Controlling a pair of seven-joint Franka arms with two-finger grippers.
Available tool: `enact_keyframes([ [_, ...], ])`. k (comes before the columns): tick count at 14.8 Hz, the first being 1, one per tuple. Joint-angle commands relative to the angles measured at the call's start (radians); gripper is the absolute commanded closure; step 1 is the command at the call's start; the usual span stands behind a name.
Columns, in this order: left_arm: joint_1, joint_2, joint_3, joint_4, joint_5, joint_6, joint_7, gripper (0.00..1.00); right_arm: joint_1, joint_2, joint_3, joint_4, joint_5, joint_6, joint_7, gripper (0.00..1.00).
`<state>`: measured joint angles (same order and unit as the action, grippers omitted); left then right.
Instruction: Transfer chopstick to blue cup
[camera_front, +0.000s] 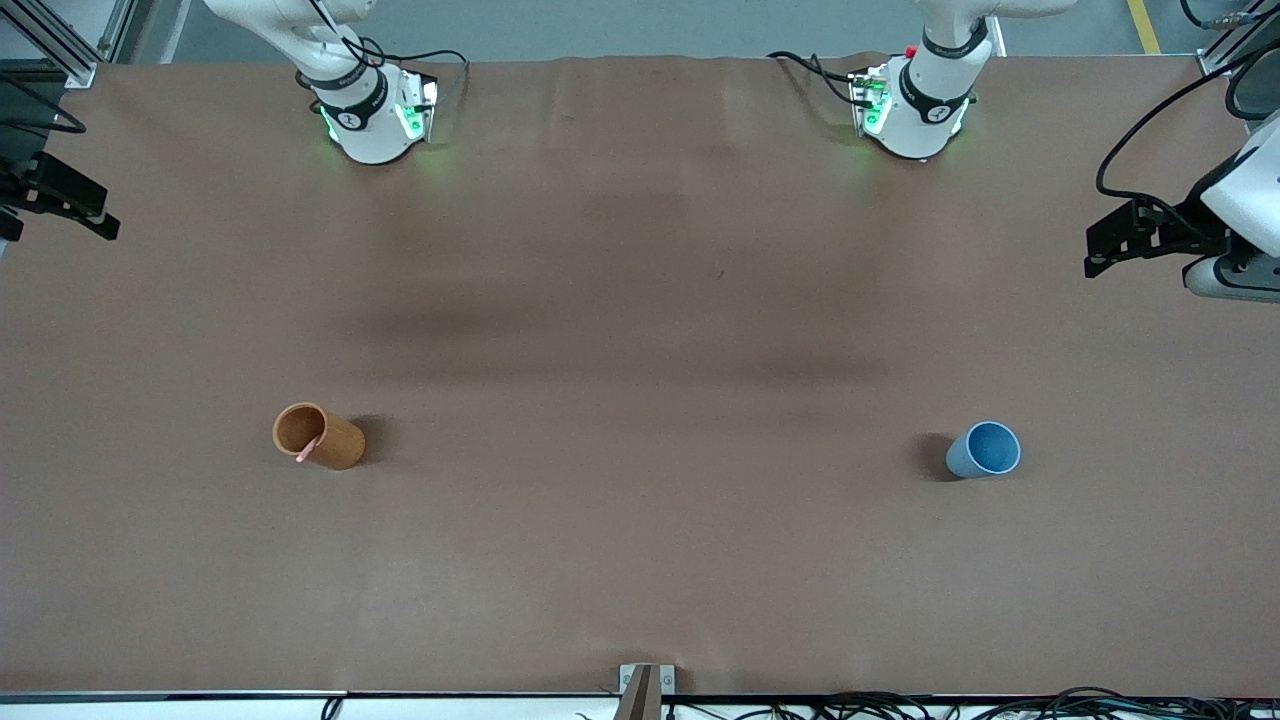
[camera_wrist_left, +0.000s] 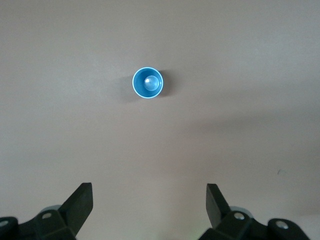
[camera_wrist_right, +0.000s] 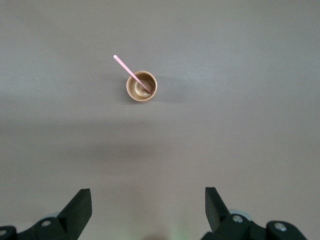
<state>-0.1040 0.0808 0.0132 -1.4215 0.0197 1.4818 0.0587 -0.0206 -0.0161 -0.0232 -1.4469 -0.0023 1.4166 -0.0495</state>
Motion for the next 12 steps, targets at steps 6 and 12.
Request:
enact_keyframes([
  [6,-0.002,-0.003,0.007,0.007,-0.012,-0.009,0.01,0.0,-0.004,-0.007,0.002,-0.001,-0.011,0.01,-0.001,0.0],
  [12,0.042,0.127,0.024,-0.01,-0.017,0.049,0.018,0.0,0.005,0.001,0.009,-0.013,-0.011,0.057,-0.003,0.0],
])
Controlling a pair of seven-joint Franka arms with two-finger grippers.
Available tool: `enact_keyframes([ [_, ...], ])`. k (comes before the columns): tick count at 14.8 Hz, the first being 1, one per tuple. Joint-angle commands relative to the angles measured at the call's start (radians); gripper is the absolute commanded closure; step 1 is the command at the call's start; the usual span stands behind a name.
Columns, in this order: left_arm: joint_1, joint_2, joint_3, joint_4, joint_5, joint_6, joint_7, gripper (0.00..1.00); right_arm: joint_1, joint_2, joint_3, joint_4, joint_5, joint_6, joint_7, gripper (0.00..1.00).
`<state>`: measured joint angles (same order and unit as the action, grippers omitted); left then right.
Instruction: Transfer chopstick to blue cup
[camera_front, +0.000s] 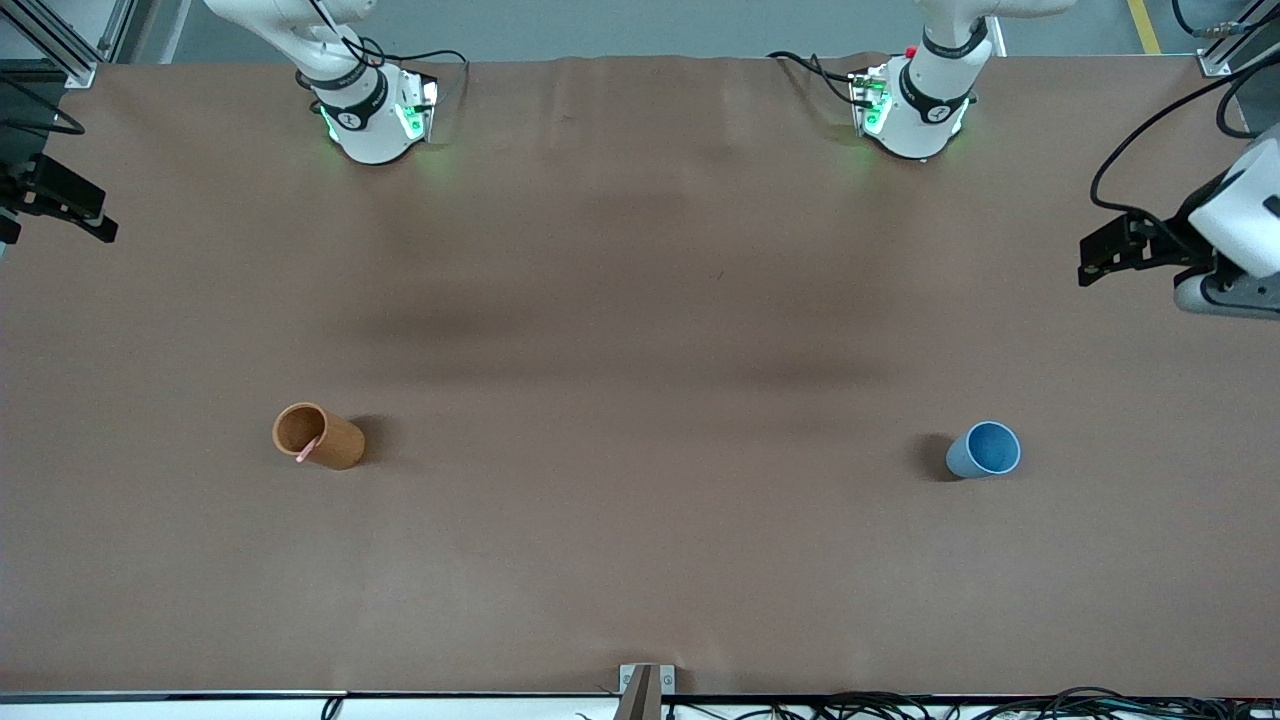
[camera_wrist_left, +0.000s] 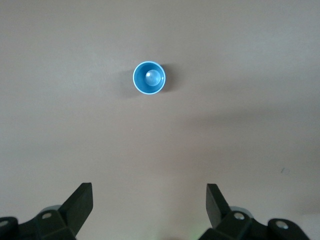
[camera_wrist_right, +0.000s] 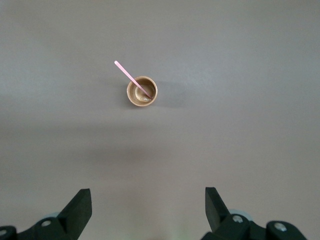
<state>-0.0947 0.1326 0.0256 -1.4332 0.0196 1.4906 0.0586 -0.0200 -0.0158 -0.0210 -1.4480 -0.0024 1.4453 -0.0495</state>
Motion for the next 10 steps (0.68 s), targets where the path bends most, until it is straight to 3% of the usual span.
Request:
enact_keyframes([
  [1,0.036,0.111,0.013,-0.015,-0.017,0.083,0.02,0.0,0.008,0.008,0.01,-0.038,-0.01,0.074,-0.001,0.0],
  [4,0.052,0.188,0.022,-0.113,-0.014,0.265,0.026,0.0,0.003,0.013,0.061,-0.142,-0.013,0.222,-0.001,0.0],
  [6,0.055,0.225,0.023,-0.191,-0.014,0.408,0.026,0.0,0.009,0.046,0.062,-0.187,-0.014,0.295,-0.001,0.01],
  [10,0.066,0.363,0.024,-0.217,-0.015,0.601,0.026,0.0,0.017,0.115,0.099,-0.265,-0.057,0.436,-0.001,0.01],
])
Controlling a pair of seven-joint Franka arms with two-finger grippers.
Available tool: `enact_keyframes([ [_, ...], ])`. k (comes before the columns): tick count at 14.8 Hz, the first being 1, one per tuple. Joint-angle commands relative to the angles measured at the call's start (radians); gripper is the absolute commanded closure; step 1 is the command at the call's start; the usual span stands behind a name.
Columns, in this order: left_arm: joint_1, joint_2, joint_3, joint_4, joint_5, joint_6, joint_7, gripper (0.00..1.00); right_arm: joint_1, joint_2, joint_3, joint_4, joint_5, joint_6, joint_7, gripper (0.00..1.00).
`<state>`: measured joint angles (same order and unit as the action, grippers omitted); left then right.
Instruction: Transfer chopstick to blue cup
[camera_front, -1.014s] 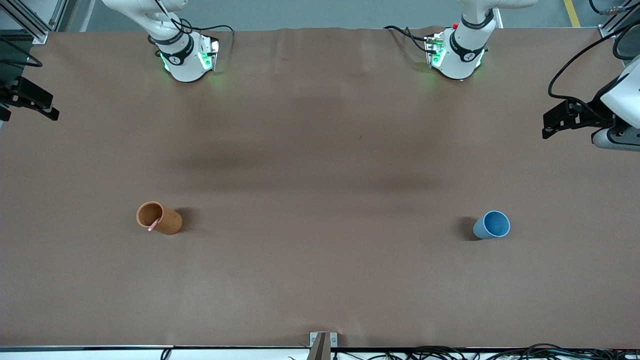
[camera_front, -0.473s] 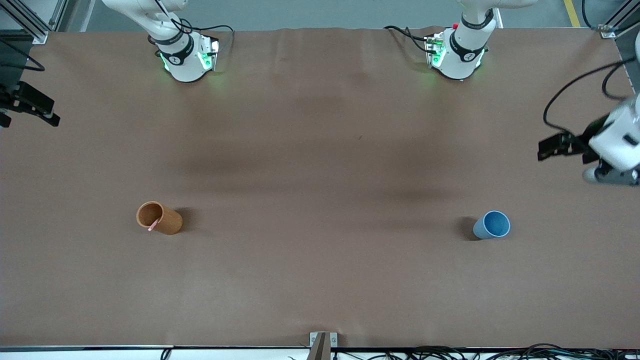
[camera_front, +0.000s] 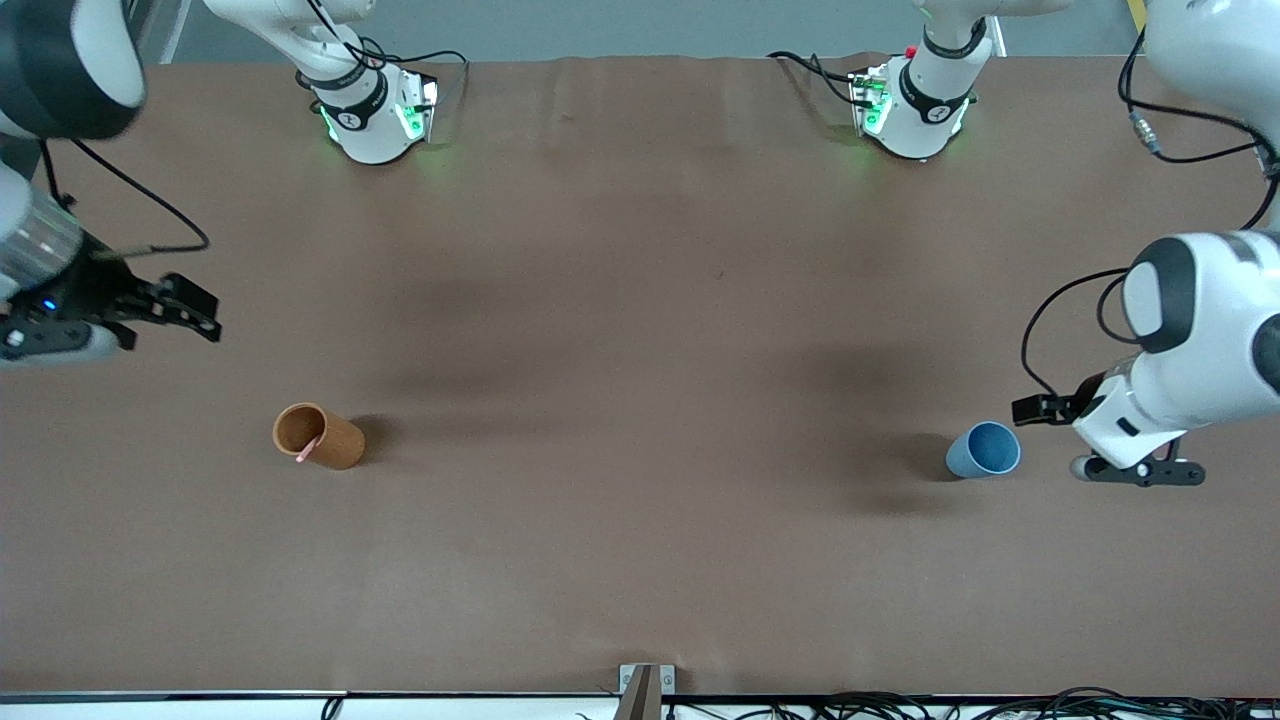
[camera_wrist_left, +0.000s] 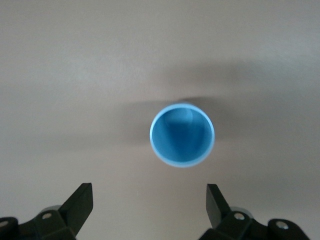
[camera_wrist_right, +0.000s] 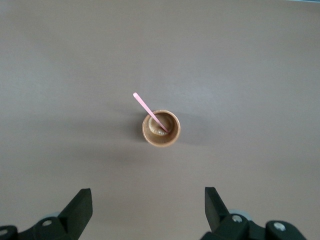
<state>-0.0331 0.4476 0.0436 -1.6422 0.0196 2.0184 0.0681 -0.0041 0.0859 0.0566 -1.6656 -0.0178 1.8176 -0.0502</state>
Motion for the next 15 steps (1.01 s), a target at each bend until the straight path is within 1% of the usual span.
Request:
enact_keyframes([
  [1,0.007,0.062,0.006,-0.025,-0.015,0.112,0.016,0.0,0.001,0.04,0.028,-0.055,-0.045,0.096,0.004,0.02],
  [3,0.013,0.074,0.006,-0.076,-0.015,0.182,0.016,0.0,-0.002,0.104,0.042,-0.051,-0.065,0.162,0.006,0.04],
  [4,0.013,0.08,0.006,-0.103,-0.015,0.222,0.015,0.03,-0.001,0.141,0.043,-0.046,-0.083,0.199,0.004,0.06],
  [5,0.015,0.092,0.004,-0.114,-0.015,0.252,0.003,0.29,-0.002,0.184,0.043,-0.03,-0.088,0.227,0.006,0.08],
  [6,0.013,0.103,0.006,-0.114,-0.017,0.262,0.001,0.61,-0.002,0.231,0.043,0.005,-0.088,0.242,0.004,0.08],
  [7,0.013,0.112,0.004,-0.114,-0.015,0.266,0.001,0.85,-0.001,0.283,0.045,0.065,-0.086,0.241,0.006,0.08],
  [8,0.013,0.117,0.004,-0.114,-0.015,0.266,0.006,0.94,-0.001,0.331,0.045,0.113,-0.086,0.233,0.0,0.08],
  [9,0.013,0.115,0.004,-0.114,-0.015,0.266,0.016,0.99,-0.001,0.353,0.045,0.122,-0.086,0.233,0.0,0.09],
  [11,0.013,0.114,0.006,-0.111,-0.015,0.264,0.016,1.0,0.003,0.364,0.045,0.124,-0.086,0.236,0.0,0.12],
  [12,0.012,0.112,0.004,-0.108,-0.015,0.263,0.016,1.0,0.003,0.376,0.045,0.13,-0.086,0.235,-0.002,0.16],
  [15,0.006,0.1,0.002,-0.102,-0.013,0.256,0.016,1.0,0.004,0.385,0.054,0.121,-0.085,0.235,-0.005,0.34],
])
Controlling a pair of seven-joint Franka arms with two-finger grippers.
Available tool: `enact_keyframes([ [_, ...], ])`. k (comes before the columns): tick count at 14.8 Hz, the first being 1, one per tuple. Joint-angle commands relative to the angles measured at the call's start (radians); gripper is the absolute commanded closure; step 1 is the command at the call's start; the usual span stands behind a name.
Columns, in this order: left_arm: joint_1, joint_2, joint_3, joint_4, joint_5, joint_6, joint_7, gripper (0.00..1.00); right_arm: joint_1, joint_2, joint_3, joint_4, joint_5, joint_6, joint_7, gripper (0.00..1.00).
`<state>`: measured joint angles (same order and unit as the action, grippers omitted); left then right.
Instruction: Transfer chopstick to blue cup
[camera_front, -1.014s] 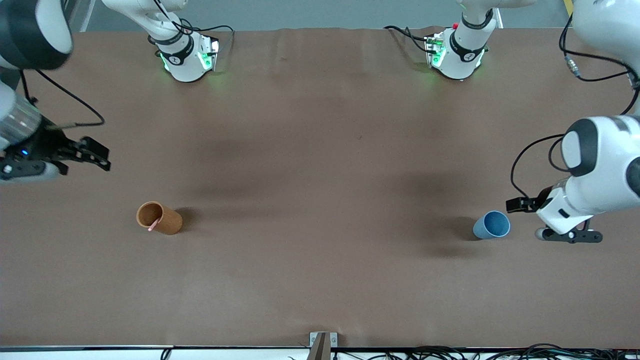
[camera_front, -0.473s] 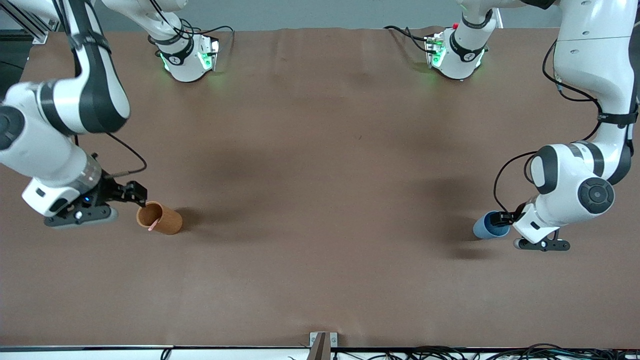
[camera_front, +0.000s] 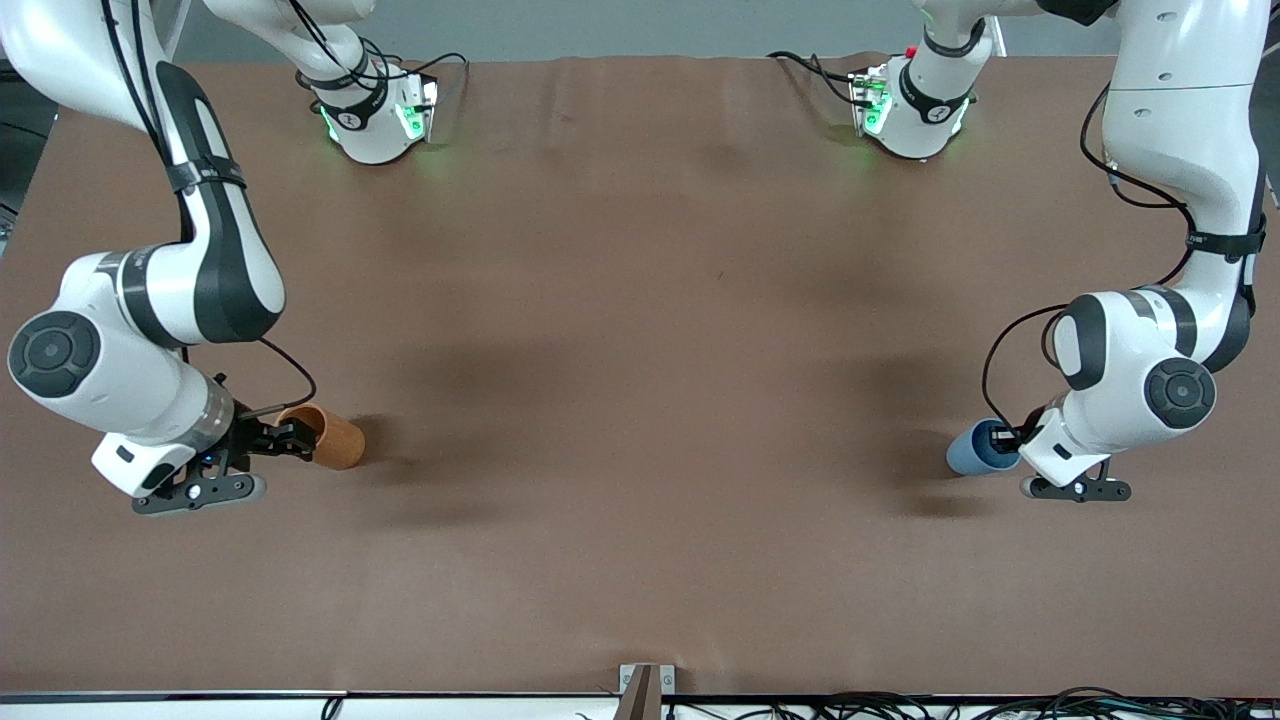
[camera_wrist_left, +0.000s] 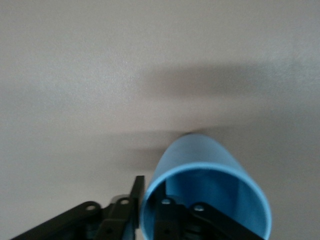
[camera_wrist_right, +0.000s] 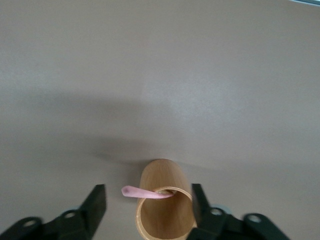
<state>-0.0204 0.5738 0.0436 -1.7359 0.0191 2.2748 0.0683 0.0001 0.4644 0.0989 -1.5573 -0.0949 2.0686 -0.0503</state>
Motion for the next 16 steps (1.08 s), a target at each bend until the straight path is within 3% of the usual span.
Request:
enact_keyframes([
  [1,-0.007,-0.032,0.001,0.001,-0.013,0.0,0.013,1.0,0.003,0.007,0.012,0.011,-0.008,-0.018,-0.003,0.4],
  [4,-0.039,-0.07,-0.025,0.096,-0.015,-0.15,-0.063,1.0,0.009,0.008,0.03,0.011,-0.011,-0.016,-0.002,0.55],
  [6,-0.039,-0.104,-0.118,0.122,-0.015,-0.231,-0.23,1.0,0.009,0.01,0.03,0.008,-0.012,-0.016,-0.006,0.63],
  [11,-0.056,-0.101,-0.402,0.133,0.004,-0.259,-0.747,1.0,-0.003,0.016,0.03,0.01,-0.054,-0.016,-0.045,0.66],
  [13,-0.102,-0.066,-0.459,0.165,0.027,-0.256,-0.905,1.0,-0.003,0.016,0.03,0.01,-0.054,-0.015,-0.045,0.69],
  [16,-0.227,0.003,-0.482,0.194,0.103,-0.227,-1.118,1.0,-0.003,0.02,0.03,0.01,-0.054,-0.015,-0.045,0.72],
])
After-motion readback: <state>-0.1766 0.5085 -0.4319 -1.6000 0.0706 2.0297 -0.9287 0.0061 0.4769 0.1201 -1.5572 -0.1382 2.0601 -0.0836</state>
